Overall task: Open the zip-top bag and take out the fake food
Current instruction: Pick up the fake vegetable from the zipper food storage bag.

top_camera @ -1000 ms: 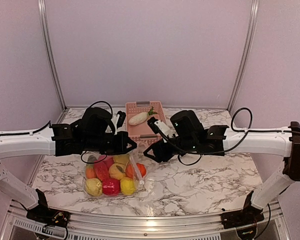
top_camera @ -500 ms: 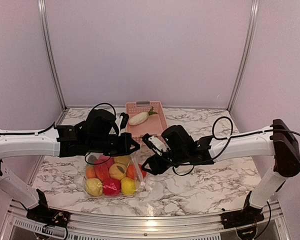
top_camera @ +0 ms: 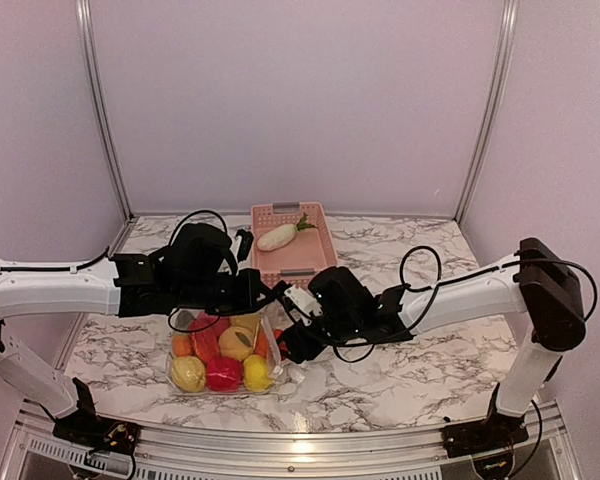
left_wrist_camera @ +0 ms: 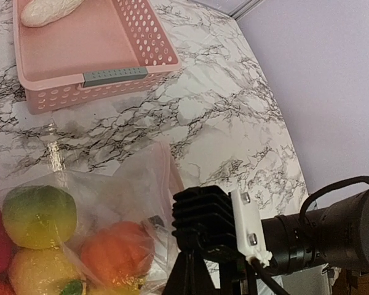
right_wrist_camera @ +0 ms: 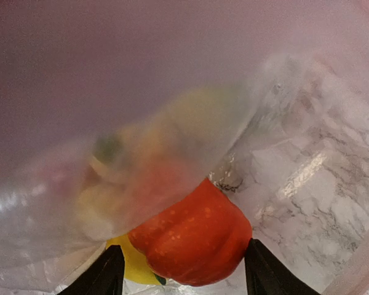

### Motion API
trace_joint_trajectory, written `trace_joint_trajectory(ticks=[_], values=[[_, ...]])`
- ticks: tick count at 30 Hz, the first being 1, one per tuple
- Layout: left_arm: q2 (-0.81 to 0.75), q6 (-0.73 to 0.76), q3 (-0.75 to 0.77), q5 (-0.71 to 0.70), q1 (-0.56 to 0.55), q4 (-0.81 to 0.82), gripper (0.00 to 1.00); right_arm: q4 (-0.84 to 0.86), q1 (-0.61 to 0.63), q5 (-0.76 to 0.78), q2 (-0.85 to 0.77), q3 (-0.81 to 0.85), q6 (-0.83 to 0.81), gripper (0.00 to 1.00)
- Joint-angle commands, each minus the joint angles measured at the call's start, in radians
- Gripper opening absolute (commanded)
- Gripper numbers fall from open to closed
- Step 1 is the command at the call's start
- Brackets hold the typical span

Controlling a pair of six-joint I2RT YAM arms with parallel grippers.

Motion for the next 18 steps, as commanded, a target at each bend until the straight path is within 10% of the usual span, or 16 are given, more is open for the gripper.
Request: trace_joint_trajectory(ticks=[1,18], values=[[-0.035,-0.021,-0.025,-0.046,-0.008,0.035,0.00,0.045,0.033,0.003,0.052,0.023,-0.036,0.68],[-0.046,-0.043,-0.061,-0.074,-0.007,0.033,0.00,0.133,0.034,0.018,0.163,0.025,-0.024,0.70]])
